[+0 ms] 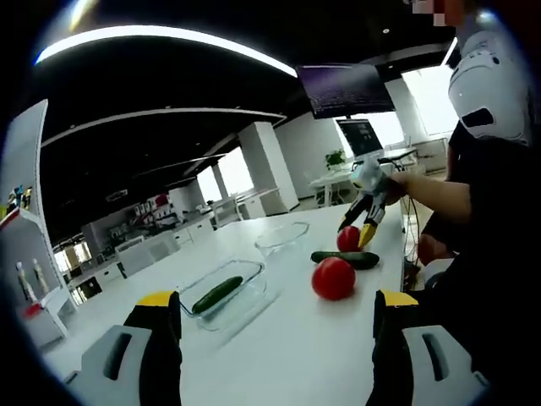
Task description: Sort the scattered tomatoes and cucumbers on the table and place them into their respective storage containers
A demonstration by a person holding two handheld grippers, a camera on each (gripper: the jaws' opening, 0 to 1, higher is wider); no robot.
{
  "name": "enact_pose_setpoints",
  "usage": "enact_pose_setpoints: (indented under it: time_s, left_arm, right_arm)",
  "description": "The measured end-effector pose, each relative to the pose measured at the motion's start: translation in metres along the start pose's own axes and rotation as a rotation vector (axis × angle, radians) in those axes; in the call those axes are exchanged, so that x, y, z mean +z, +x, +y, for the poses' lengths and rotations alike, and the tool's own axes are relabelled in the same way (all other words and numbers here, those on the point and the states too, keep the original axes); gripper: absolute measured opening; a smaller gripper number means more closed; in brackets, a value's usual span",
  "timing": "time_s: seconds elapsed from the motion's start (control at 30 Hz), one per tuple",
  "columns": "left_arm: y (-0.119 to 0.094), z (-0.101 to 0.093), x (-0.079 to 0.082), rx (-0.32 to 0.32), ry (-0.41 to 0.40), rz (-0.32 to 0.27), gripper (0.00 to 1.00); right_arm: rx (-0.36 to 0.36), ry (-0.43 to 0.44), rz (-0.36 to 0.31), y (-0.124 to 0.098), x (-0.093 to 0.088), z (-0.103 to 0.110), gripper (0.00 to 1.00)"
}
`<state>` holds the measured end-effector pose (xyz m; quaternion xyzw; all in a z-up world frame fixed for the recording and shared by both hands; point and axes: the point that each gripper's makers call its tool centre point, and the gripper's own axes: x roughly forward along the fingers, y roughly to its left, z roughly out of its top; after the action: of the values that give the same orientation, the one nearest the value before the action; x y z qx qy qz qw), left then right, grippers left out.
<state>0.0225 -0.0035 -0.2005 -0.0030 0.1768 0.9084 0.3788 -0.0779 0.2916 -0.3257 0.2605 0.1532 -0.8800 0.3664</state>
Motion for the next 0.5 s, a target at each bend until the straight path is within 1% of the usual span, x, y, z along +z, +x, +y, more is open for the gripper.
enact_pose_setpoints:
  time_s: [0.07, 0.13, 0.17, 0.2, 0.27, 0.3, 0.5]
  left_arm:
    - [-0.001, -0.002, 0.000, -0.003, 0.008, 0.003, 0.93]
    - [-0.002, -0.003, 0.005, -0.005, 0.020, -0.013, 0.92]
    - [-0.003, -0.004, 0.007, -0.007, 0.021, -0.019, 0.92]
    - [-0.003, -0.004, 0.008, -0.009, 0.020, -0.022, 0.91]
    - [-0.004, -0.005, 0.009, -0.014, 0.015, -0.028, 0.91]
    - [-0.004, -0.005, 0.009, -0.015, 0.012, -0.028, 0.91]
    - [-0.002, -0.007, 0.004, -0.010, 0.030, -0.006, 0.90]
  right_arm:
    - [0.003, 0.002, -0.001, 0.001, 0.000, 0.003, 0.57]
    - [0.085, 0.026, -0.017, 0.001, 0.002, 0.020, 0.45]
    - [0.052, -0.028, -0.038, 0.004, 0.006, 0.014, 0.45]
    - [0.042, -0.003, -0.033, 0.002, 0.003, 0.017, 0.44]
    - [0.036, -0.007, -0.035, 0.001, 0.003, 0.019, 0.44]
    - [0.031, 0.005, -0.038, 0.001, 0.004, 0.019, 0.44]
    - [0.019, 0.035, -0.045, -0.001, 0.003, 0.022, 0.44]
